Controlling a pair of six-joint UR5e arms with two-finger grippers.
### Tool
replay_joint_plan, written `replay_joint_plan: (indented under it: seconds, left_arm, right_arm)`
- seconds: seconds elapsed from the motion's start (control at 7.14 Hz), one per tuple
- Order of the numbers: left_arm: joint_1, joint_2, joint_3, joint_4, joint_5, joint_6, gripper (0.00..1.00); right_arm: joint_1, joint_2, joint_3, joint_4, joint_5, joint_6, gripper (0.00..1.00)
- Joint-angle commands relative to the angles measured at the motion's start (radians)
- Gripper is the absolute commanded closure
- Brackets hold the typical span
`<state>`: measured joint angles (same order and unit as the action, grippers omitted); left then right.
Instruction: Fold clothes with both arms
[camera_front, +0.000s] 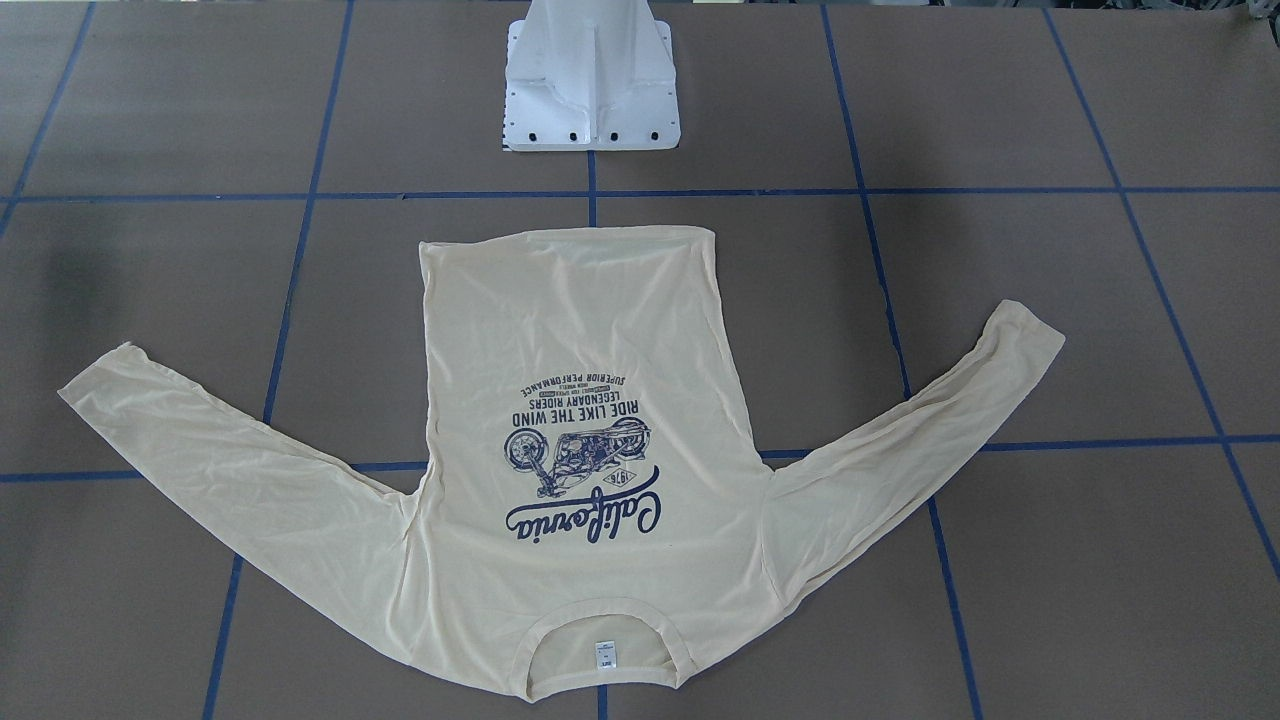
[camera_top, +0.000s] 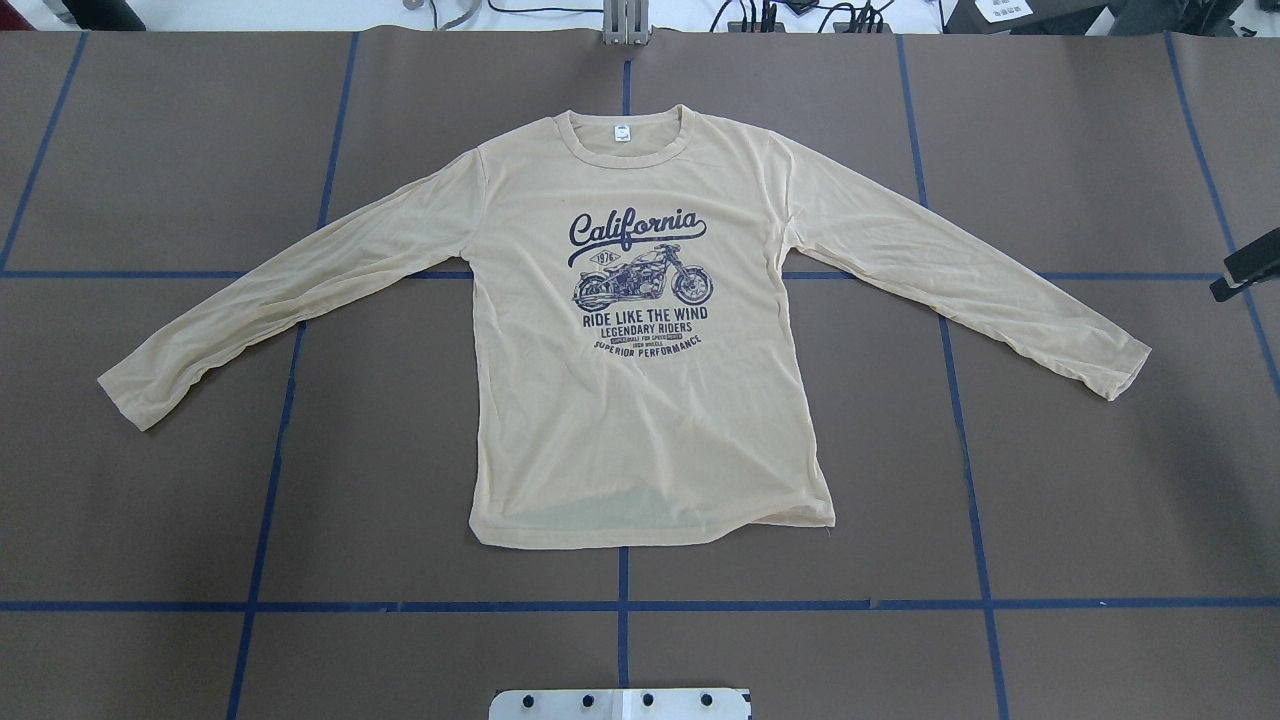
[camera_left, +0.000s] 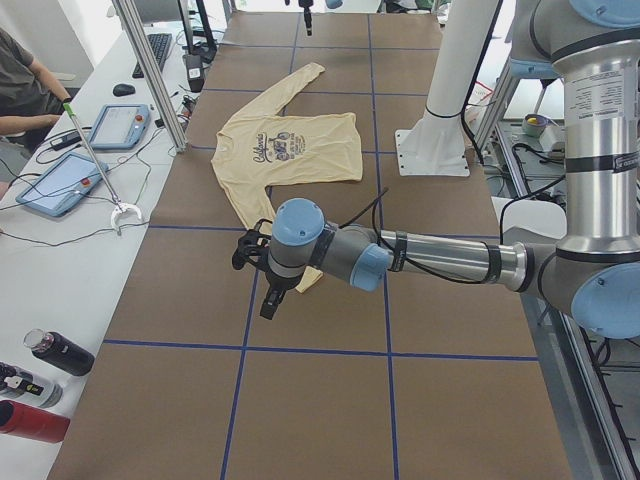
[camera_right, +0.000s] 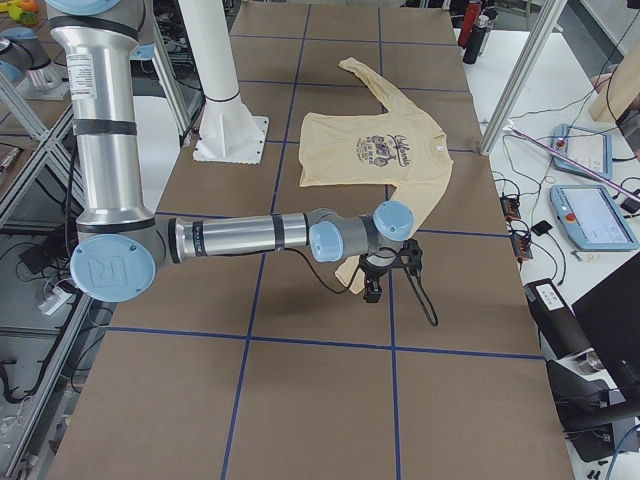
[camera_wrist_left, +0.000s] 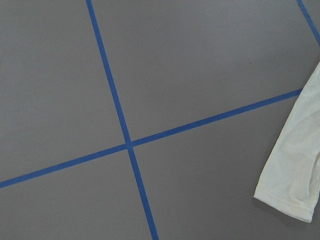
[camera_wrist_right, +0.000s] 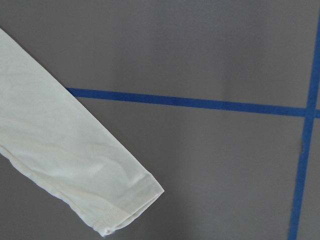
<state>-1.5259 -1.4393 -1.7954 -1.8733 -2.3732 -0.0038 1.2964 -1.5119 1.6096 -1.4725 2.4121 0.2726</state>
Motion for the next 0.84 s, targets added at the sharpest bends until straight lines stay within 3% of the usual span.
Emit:
replay_joint_plan:
  seconds: [0.0,0.28,0.42,0.7]
  left_arm:
    - [0.001,0.000,-0.002,-0.003,-0.001,-0.001,0.01]
    - [0.003,0.000,-0.002,-0.003,-0.001,-0.001,0.01]
    - [0.003,0.000,-0.004,-0.003,-0.001,-0.002,0.01]
    - [0.001,0.000,-0.012,-0.001,-0.026,-0.024,0.01]
  right_arm:
    - [-0.061,0.024,-0.093,0.185,0.001,0.259,0.02]
    - [-0.135,0.038,-0.233,0.523,-0.004,0.616,0.06]
    - [-0.172,0.038,-0.256,0.584,-0.025,0.676,0.07]
    - [-0.186,0.027,-0.254,0.584,-0.041,0.677,0.08]
